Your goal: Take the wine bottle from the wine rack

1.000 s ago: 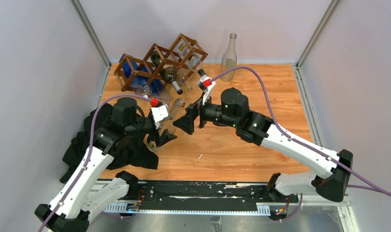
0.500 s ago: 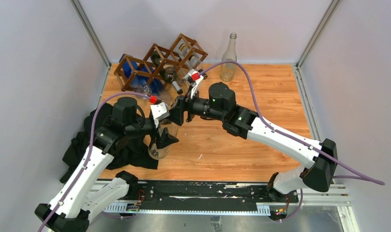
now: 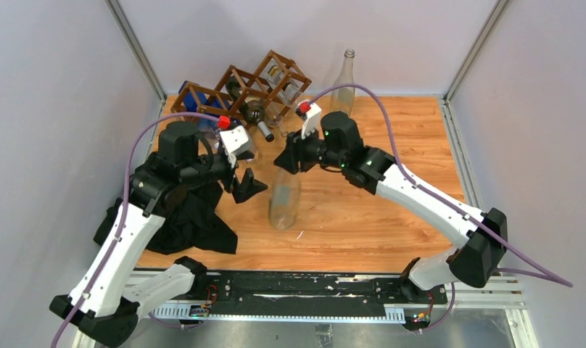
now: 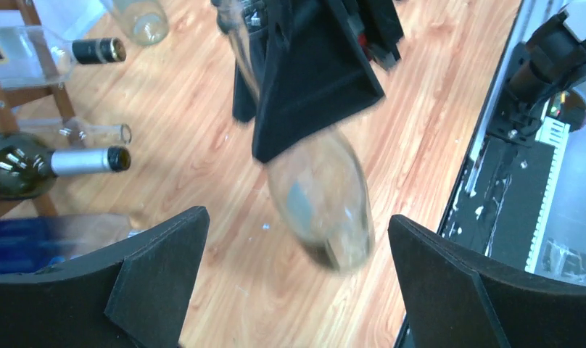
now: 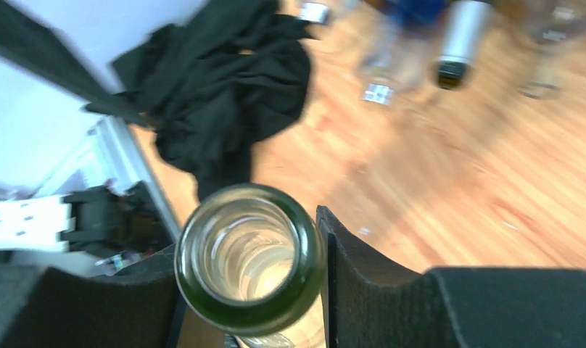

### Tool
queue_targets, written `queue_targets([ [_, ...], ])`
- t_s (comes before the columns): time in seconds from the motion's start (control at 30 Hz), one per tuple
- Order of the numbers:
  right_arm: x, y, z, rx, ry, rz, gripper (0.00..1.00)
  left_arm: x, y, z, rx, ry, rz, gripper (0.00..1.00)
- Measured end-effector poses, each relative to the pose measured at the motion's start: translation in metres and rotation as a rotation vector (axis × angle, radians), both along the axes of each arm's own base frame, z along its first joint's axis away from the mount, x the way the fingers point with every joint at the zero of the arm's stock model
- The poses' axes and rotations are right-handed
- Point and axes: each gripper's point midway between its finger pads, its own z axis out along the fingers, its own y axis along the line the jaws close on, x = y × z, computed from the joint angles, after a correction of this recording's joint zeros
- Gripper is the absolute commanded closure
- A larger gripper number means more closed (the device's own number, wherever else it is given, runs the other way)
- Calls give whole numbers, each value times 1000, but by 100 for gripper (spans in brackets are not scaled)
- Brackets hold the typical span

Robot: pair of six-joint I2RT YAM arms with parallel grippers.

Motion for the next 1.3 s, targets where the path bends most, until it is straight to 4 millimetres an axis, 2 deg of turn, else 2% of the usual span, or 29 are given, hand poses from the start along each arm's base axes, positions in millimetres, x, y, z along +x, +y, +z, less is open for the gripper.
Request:
queue_targets([
  [0.1,32,-32,-13,-73,1,-97,100,10,3,6,39,25,29,0],
  [0.2,71,-79,-16,-147,-10,-228,100,33,10,7,80,87,91,0],
  [0.27,92,-104,-11,-172,-31,-301,100,47,21,5,95,121,145,0],
  [0.4,139,-157,12,-217,-115,-469,100,72,44,8,119,150,262,0],
  [0.53,186,-199,27,-261,-167,-614,100,83,60,15,142,131,339,0],
  [0.63,218,-225,23,-297,-166,-699,100,83,66,14,159,135,368,0],
  [0.77,254,-250,4,-345,-135,-788,100,83,71,9,179,145,387,0],
  [0.9,281,-265,-16,-397,-115,-847,100,82,74,3,198,154,392,0],
  [1.03,300,-273,-30,-430,-108,-875,100,80,76,-5,218,155,385,0],
  [1.17,316,-278,-35,-428,-114,-895,100,77,78,-11,239,151,376,0],
  [1.3,335,-294,-42,-432,-125,-947,100,74,80,-18,259,150,364,0],
])
